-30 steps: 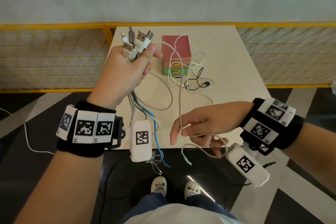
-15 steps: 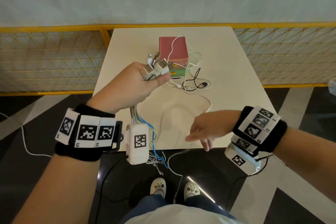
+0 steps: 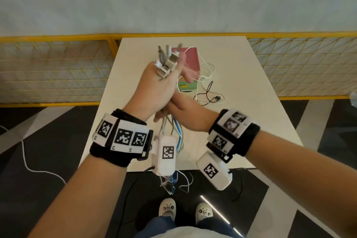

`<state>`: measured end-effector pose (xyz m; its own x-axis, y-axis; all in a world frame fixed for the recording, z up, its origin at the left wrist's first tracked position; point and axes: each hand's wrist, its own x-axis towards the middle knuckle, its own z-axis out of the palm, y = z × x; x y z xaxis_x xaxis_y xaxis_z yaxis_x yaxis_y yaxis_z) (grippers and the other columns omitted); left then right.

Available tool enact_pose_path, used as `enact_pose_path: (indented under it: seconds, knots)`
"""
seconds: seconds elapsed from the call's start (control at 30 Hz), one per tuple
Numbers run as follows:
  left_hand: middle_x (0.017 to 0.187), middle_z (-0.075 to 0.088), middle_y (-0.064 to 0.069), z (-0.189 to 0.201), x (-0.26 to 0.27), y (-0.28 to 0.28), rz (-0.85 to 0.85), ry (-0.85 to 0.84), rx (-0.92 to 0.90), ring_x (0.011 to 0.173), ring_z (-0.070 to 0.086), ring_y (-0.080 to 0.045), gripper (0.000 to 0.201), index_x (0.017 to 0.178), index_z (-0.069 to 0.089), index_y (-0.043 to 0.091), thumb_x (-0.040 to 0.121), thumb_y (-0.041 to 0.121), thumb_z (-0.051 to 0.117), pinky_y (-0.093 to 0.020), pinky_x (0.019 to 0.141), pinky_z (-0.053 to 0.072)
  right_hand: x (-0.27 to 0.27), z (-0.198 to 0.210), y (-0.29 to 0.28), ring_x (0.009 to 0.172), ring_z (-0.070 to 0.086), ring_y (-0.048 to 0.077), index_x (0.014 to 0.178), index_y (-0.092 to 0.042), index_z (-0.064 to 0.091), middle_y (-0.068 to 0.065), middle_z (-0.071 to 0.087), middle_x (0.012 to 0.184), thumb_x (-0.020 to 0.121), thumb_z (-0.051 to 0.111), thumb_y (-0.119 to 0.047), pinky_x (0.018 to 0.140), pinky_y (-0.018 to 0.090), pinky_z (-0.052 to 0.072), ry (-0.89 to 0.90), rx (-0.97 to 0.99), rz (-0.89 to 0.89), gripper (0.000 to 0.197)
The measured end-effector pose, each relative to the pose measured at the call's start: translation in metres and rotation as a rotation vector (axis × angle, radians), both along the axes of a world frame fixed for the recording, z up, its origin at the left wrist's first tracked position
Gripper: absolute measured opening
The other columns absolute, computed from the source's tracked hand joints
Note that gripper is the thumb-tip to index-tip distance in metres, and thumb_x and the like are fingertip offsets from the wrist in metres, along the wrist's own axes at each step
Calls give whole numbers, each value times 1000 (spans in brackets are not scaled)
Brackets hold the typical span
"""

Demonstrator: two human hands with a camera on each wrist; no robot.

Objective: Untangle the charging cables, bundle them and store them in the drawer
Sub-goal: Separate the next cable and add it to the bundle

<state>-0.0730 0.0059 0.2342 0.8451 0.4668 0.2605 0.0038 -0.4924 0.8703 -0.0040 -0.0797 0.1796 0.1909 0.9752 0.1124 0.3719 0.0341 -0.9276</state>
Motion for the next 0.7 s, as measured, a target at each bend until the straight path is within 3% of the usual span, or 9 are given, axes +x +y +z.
enact_pose_path:
  seconds: [0.03, 0.1, 0.17, 0.23, 0.27, 0.37, 0.47, 0.6, 0.7]
  knots:
    - [84, 75, 9, 1, 1, 6, 58, -68, -37, 85, 69, 2, 56, 57, 60, 22, 104, 40, 34, -14, 89, 43, -1, -12, 5, 68, 61, 6, 98, -1, 42, 18, 58, 79, 100, 31, -8, 69, 17, 49, -41, -16, 23, 13]
    - [69, 72, 7, 1, 2, 20, 142, -216, -165, 75, 71, -8, 57, 52, 53, 24, 103, 40, 34, -28, 88, 51, 1, -42, 10, 65, 57, -2, 98, -4, 38, 6, 54, 77, 101, 32, -16, 66, 17, 46, -128, -81, 59, 13]
    - [54, 62, 5, 2, 1, 31, 213, -287, -290, 56, 63, -14, 56, 51, 49, 25, 102, 41, 36, -37, 68, 56, 9, -66, 14, 64, 55, -6, 99, -5, 35, 3, 53, 79, 101, 34, -18, 63, 15, 44, -168, -188, 59, 13]
    - [46, 47, 5, -1, 1, 38, 273, -279, -340, 41, 44, -15, 57, 46, 45, 27, 100, 47, 37, -32, 48, 41, 16, -84, 17, 66, 53, -1, 97, -10, 33, 0, 53, 79, 101, 36, -19, 65, 19, 43, -208, -312, 91, 10]
    - [45, 41, 6, -2, 2, 40, 282, -276, -373, 39, 36, -14, 58, 45, 43, 26, 99, 48, 38, -30, 45, 30, 18, -92, 18, 69, 54, 5, 96, -12, 34, -2, 52, 80, 100, 38, -20, 69, 23, 42, -229, -369, 115, 10]
    - [46, 35, 7, -4, 6, 46, 316, -274, -445, 39, 26, -12, 56, 50, 40, 24, 101, 46, 40, -26, 43, 17, 33, -109, 20, 95, 53, 21, 106, -13, 44, 6, 53, 102, 93, 56, -24, 86, 31, 40, -284, -556, 216, 21]
    - [44, 35, 8, -7, 12, 56, 355, -253, -462, 35, 26, -9, 53, 53, 41, 22, 100, 46, 42, -22, 41, 18, 65, -117, 22, 116, 48, 27, 131, -17, 43, 8, 39, 130, 74, 79, -29, 101, 39, 40, -459, -769, 239, 69]
    - [40, 33, 10, -22, 23, 62, 312, -156, -441, 32, 26, -8, 59, 45, 44, 25, 100, 46, 41, -18, 41, 21, 105, -117, 40, 120, 44, 31, 127, -23, 51, 9, 30, 135, 63, 86, -24, 101, 41, 43, -611, -835, 39, 73]
    - [39, 34, 8, -29, 31, 62, 335, -81, -425, 32, 30, -8, 60, 43, 43, 24, 98, 46, 48, -22, 43, 23, 124, -120, 53, 120, 41, 34, 123, -32, 51, 6, 24, 134, 53, 90, -31, 99, 45, 44, -708, -960, 66, 80]
